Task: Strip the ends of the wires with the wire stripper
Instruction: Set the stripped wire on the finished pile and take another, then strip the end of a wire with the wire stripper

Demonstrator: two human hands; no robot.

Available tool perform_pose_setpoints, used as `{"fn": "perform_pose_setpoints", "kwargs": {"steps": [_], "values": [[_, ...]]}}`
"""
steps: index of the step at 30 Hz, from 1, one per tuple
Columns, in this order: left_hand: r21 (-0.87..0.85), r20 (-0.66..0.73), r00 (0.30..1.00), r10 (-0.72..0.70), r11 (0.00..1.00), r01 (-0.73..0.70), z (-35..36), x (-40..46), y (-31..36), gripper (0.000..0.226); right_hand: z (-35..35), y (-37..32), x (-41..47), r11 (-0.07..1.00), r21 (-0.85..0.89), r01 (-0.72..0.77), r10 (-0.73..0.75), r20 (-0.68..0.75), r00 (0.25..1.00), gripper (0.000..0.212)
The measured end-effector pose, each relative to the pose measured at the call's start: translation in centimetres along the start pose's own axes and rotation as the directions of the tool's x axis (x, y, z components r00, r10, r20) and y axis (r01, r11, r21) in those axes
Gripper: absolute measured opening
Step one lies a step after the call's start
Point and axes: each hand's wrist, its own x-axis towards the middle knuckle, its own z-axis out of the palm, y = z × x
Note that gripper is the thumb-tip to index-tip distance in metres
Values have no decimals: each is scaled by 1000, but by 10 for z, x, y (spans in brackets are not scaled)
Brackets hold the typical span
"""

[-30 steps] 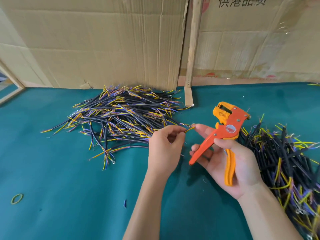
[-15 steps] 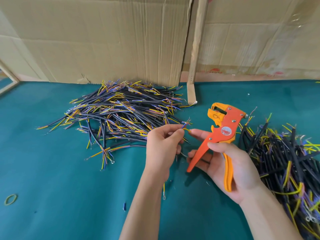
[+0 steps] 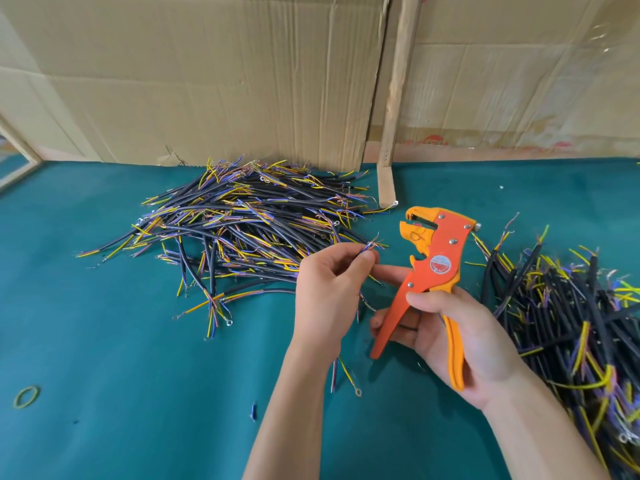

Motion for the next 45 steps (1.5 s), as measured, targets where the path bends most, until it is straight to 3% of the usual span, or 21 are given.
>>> {"fn": "perform_pose_setpoints", "kwargs": {"steps": [7,13,22,27,35,45], "values": [[-30,33,998,47,998,-46,-5,3,2,18,-1,-1,-2,1000,20,20,-19,-28,999,47],[-20,13,996,92,996,-92,-14,6,0,16,-2,-9,-10,995,22,-100,98,78,992,53],[54,65,995,81,995,-84,-25,8,-4,25,6,-7,-9,968,-20,-250,250,92,964,55],[-39,33,998,63,997,-61,-25,7,-1,8,6,-7,-9,967,-18,-255,256,87,963,55],[-111,101,991,83,991,-72,-29,5,1,13,7,-8,-10,966,-16,-257,258,81,963,54],[-93,122,990,68,994,-57,-30,6,1,14,8,-12,-12,971,-47,-233,237,127,963,30]]}}
